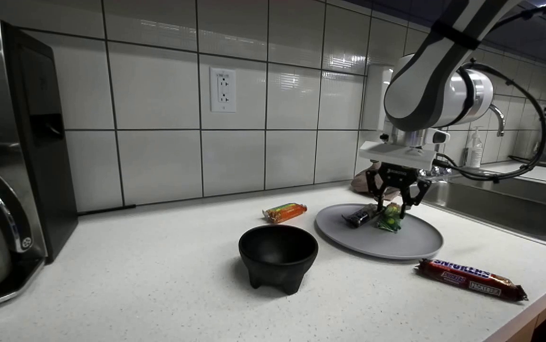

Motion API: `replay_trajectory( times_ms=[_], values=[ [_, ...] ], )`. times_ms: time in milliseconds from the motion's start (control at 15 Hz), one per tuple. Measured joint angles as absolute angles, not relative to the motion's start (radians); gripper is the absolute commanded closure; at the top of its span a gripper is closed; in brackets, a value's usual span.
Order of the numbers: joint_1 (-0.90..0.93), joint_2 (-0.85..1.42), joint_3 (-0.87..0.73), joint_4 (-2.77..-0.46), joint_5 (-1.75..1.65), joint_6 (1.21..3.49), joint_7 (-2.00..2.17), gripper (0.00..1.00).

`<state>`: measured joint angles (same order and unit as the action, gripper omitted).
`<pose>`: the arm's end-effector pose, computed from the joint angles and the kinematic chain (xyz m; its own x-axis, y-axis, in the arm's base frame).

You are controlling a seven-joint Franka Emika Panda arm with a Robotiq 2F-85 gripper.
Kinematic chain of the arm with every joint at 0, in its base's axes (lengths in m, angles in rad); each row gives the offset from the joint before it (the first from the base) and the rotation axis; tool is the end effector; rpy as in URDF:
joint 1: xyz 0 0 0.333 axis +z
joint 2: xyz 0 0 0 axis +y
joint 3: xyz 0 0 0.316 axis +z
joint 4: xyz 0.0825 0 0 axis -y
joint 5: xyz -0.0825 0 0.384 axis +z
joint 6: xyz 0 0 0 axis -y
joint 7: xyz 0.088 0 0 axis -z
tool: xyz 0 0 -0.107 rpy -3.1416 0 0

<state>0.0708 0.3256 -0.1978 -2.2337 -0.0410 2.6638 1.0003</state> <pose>0.5542 -0.0700 0.2368 0.4663 -0.8750 0.1299 -0.8789 -0.4749 -0.0441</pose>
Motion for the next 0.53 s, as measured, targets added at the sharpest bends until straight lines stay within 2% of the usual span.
replay_trajectory(
  times_ms=[133, 533],
  values=[
    [0.073, 0.330, -0.198, -2.225, -0.041, 2.660, 1.002, 0.01],
    [0.072, 0.329, -0.200, -2.222, -0.043, 2.658, 1.002, 0.00]
  ],
)
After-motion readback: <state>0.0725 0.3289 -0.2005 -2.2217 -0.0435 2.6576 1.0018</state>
